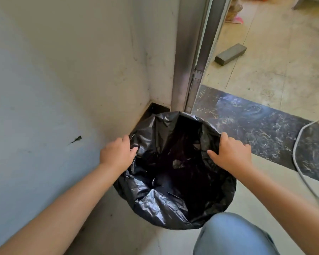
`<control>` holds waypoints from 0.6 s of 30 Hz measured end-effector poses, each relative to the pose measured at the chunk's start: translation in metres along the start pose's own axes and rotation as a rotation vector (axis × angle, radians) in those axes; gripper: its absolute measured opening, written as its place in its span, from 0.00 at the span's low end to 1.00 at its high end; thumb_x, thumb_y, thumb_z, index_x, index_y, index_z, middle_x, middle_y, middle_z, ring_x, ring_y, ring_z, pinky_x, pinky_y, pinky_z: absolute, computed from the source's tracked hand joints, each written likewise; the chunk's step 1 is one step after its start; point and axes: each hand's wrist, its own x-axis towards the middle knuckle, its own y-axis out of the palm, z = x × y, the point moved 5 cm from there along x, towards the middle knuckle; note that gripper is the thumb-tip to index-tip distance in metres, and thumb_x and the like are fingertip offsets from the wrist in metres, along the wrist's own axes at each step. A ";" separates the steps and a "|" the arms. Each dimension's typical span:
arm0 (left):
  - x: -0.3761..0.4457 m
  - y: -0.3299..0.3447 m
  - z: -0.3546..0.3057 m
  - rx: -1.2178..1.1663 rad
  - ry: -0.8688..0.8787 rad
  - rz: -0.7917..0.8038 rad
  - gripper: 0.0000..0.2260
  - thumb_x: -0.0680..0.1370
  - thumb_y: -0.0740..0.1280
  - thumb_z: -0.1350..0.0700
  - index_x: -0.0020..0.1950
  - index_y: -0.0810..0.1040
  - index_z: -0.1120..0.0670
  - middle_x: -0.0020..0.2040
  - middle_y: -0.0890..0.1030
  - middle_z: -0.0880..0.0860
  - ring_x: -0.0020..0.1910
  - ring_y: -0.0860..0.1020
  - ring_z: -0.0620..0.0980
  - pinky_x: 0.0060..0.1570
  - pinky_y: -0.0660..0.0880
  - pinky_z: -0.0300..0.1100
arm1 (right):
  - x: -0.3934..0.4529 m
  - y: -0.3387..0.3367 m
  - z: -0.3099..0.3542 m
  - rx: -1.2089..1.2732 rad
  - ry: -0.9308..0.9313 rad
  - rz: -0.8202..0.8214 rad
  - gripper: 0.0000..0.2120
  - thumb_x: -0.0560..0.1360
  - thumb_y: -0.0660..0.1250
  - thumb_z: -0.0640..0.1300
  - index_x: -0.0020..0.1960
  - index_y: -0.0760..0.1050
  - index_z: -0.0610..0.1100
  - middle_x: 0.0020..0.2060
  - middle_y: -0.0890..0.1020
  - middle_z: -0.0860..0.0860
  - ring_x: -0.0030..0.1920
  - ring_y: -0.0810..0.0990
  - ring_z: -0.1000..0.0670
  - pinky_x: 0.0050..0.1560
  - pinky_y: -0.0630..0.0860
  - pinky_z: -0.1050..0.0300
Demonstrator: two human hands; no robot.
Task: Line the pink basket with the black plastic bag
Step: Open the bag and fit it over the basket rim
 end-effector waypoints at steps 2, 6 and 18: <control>-0.010 0.007 0.006 -0.032 -0.056 0.087 0.17 0.81 0.56 0.47 0.57 0.70 0.61 0.53 0.80 0.59 0.51 0.79 0.60 0.41 0.73 0.46 | -0.010 0.010 -0.016 0.171 0.087 0.029 0.14 0.77 0.62 0.48 0.38 0.59 0.45 0.40 0.79 0.45 0.42 0.78 0.41 0.30 0.66 0.56; -0.014 0.005 0.010 -0.118 -0.121 0.117 0.13 0.82 0.56 0.54 0.56 0.69 0.63 0.54 0.80 0.62 0.52 0.78 0.63 0.44 0.74 0.49 | -0.005 0.016 -0.015 0.481 0.197 0.026 0.08 0.79 0.57 0.39 0.42 0.63 0.38 0.45 0.79 0.33 0.42 0.76 0.36 0.33 0.63 0.53; 0.009 0.002 0.001 -0.295 0.036 -0.010 0.30 0.78 0.60 0.49 0.74 0.56 0.64 0.76 0.56 0.63 0.76 0.53 0.59 0.75 0.53 0.51 | 0.039 0.011 0.027 0.741 0.355 0.013 0.11 0.81 0.53 0.38 0.59 0.64 0.32 0.56 0.76 0.33 0.54 0.76 0.35 0.41 0.67 0.51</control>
